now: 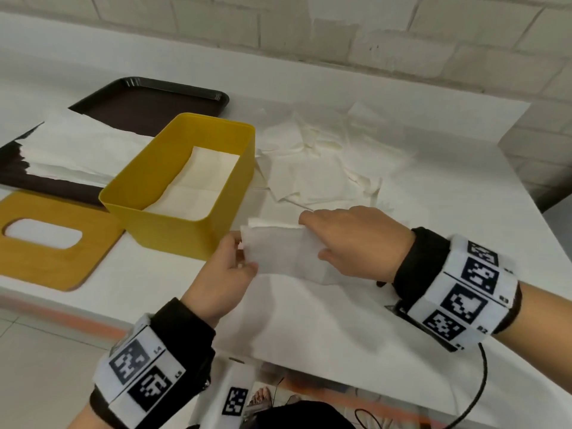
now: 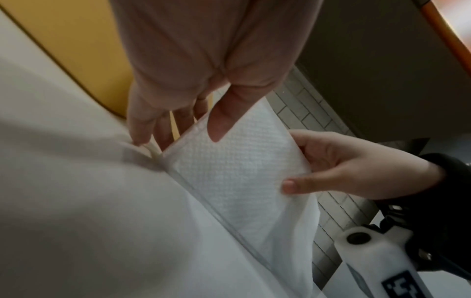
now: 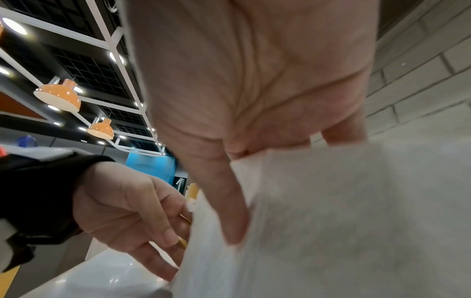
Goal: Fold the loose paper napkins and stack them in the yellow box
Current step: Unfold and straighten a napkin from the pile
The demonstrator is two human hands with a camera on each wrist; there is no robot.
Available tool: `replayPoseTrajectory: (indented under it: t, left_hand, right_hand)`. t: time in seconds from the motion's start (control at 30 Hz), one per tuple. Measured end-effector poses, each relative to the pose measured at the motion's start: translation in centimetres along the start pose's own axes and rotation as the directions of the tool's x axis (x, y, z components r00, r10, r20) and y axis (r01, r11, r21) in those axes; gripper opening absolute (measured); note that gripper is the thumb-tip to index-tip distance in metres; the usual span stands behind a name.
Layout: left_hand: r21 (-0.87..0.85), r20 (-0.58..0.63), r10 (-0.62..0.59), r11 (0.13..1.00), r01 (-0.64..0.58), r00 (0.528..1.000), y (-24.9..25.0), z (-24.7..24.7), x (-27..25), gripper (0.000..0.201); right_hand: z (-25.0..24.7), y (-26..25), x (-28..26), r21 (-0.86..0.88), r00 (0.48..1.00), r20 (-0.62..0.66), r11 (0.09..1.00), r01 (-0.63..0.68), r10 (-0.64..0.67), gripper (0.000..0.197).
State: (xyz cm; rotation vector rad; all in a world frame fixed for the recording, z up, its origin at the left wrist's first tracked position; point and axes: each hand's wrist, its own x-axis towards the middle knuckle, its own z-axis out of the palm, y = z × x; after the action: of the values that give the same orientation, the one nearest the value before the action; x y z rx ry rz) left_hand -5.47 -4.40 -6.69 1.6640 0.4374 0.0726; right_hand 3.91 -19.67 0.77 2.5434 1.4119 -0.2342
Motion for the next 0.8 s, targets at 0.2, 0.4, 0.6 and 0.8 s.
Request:
replayPoseTrajectory:
  t: [0.2,0.4,0.6,0.8]
  left_hand:
    - [-0.055,0.011,0.062,0.997,-0.062,0.998,0.8,0.7,-0.1,0.024]
    - [-0.079,-0.029,0.013,0.997,-0.015,0.999,0.6,0.7,0.3,0.038]
    - [-0.027,0.001,0.041,0.999,-0.041,0.999,0.4,1.2,0.6,0.042]
    - [-0.067,-0.011,0.038,0.997,-0.039,0.999,0.5,1.1,0.6,0.034]
  right_hand:
    - [0.1,-0.8,0.0,0.007,0.992,-0.123,1.000,0.014,-0.013,0.028]
    - [-0.1,-0.2,-0.7,0.099,0.991,-0.132,0.995,-0.022,0.035,0.034]
    - [0.6,0.0,0.1,0.015,0.991,-0.130,1.000,-0.019,0.021,0.025]
    - [-0.3,0.0,-0.6,0.017,0.996,-0.094,1.000,-0.005,0.007,0.035]
